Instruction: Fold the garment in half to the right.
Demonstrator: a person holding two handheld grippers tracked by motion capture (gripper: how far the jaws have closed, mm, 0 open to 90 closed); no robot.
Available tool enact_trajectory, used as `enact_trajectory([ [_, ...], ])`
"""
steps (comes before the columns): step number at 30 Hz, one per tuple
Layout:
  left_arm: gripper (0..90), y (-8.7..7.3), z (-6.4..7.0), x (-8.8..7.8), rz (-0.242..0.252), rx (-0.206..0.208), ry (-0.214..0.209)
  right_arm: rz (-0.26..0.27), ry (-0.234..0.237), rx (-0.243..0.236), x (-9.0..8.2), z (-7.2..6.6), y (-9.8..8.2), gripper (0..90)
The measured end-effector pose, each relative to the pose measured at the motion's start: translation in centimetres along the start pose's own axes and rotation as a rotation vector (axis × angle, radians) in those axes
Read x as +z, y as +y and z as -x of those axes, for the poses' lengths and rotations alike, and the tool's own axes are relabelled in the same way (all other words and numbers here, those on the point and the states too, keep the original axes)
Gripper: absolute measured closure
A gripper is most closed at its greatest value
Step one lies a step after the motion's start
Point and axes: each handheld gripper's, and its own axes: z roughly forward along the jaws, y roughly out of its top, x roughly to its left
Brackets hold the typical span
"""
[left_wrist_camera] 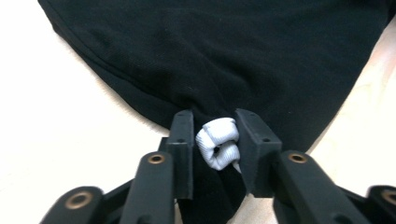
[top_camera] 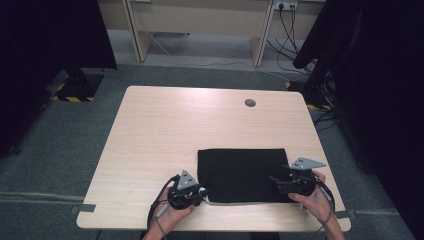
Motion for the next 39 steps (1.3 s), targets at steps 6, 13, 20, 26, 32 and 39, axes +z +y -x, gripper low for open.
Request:
enact_trajectory([
  [6, 74.7, 0.1, 0.0, 0.1, -0.002, 0.0, -0.015, 0.007, 0.017, -0.019, 0.5, -0.7, 0.7, 29.5],
  [13, 76.0, 0.1, -0.1, 0.2, -0.003, -0.009, -0.023, 0.036, 0.057, -0.058, 1.4, -2.2, 2.9, 29.7],
  [20, 76.3, 0.1, -0.1, 0.2, -0.002, -0.005, -0.021, 0.045, 0.088, -0.076, 2.9, -3.2, 4.5, 30.1],
  [26, 76.5, 0.1, 0.0, 0.2, -0.003, -0.003, -0.017, 0.048, 0.103, -0.091, 3.9, -3.8, 5.6, 30.1],
  [32, 76.4, 0.2, 0.0, 0.2, -0.002, -0.001, -0.017, 0.059, 0.129, -0.097, 5.0, -4.6, 7.0, 30.3],
  [39, 76.4, 0.1, 0.0, 0.2, -0.001, -0.001, -0.018, 0.062, 0.158, -0.114, 6.3, -5.8, 8.5, 30.3],
])
